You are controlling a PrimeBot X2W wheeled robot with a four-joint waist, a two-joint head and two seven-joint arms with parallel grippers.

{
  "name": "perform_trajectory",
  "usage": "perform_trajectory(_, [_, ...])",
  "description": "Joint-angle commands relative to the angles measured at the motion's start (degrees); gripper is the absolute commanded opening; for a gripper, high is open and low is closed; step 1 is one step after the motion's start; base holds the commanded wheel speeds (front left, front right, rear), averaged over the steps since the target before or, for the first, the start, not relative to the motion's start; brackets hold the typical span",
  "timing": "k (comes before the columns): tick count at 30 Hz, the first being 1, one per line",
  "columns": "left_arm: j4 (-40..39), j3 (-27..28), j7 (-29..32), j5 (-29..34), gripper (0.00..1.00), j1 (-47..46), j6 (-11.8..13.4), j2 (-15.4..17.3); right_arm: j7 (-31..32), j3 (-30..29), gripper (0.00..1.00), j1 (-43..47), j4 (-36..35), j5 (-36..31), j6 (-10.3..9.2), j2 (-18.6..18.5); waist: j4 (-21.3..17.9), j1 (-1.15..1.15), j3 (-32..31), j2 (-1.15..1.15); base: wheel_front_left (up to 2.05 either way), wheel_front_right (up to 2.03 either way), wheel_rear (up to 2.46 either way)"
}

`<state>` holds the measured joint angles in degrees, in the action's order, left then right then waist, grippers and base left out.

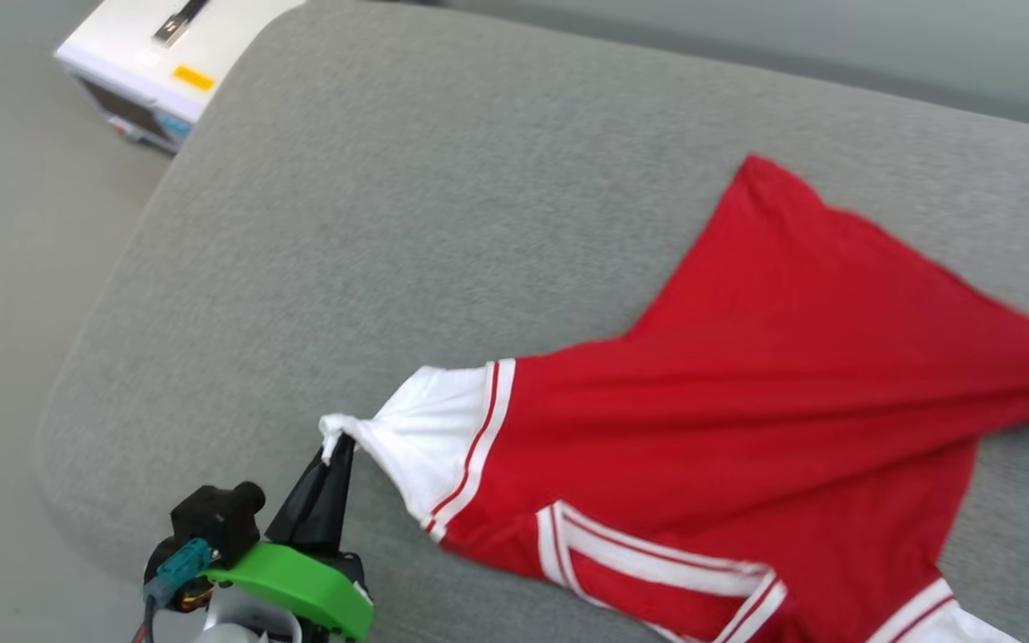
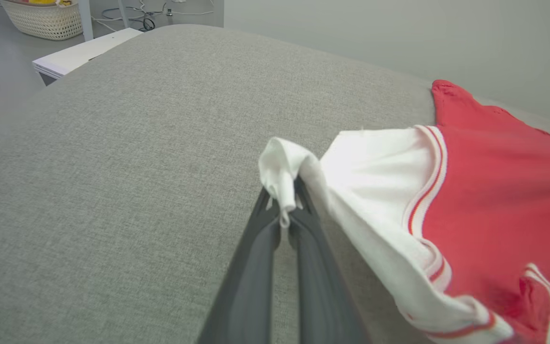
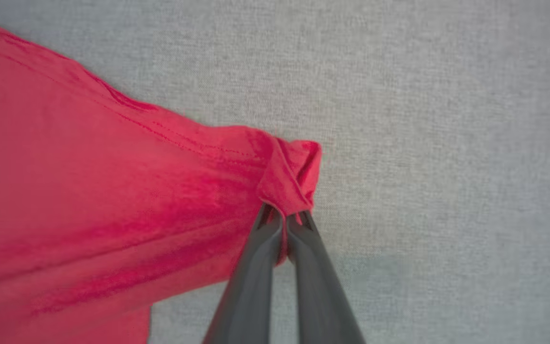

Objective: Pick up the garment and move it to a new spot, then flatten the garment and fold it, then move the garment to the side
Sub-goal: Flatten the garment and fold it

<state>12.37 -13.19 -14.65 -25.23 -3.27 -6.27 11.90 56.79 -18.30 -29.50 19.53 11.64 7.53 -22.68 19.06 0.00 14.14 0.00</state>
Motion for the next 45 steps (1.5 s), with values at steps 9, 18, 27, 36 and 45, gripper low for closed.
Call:
perform_trajectory(9, [-1.01,1.86,1.74,-0.56,0.00,3.25,1.49,3.65,1.42,-6.63,0.00,24.38,-21.30,5.06,-0.04,6.23,-13.14,0.00,-6.74,0.00,0.00,0.00,0.00])
perform_trajectory(18, [-1.90,1.97,3.93,-1.31,0.00,4.28,2.67,4.22,-2.79,-9.50,0.00,39.98,-27.33,7.74,-0.04,18.19,-16.58,0.00,-7.01,0.00,0.00,0.00,0.00])
perform_trajectory(27, [-3.67,1.67,5.14,-1.19,0.00,4.46,4.03,4.46,-16.59,-4.85,1.00,42.45,-21.14,10.81,-0.04,19.77,-17.05,0.00,-6.29,0.00,0.00,0.00,0.00])
perform_trajectory(36, [-6.15,0.93,5.38,-1.30,0.00,3.05,4.30,4.06,-42.02,-1.64,1.00,32.19,-17.26,8.35,-0.04,19.32,-15.10,0.00,-4.95,0.00,0.00,0.00,0.00])
perform_trajectory(45, [-7.41,-0.53,5.10,-1.08,0.00,0.49,3.78,3.40,-36.25,9.10,1.00,17.74,-9.84,8.13,-0.04,10.62,-11.64,0.00,-1.85,0.00,0.00,0.00,0.00])
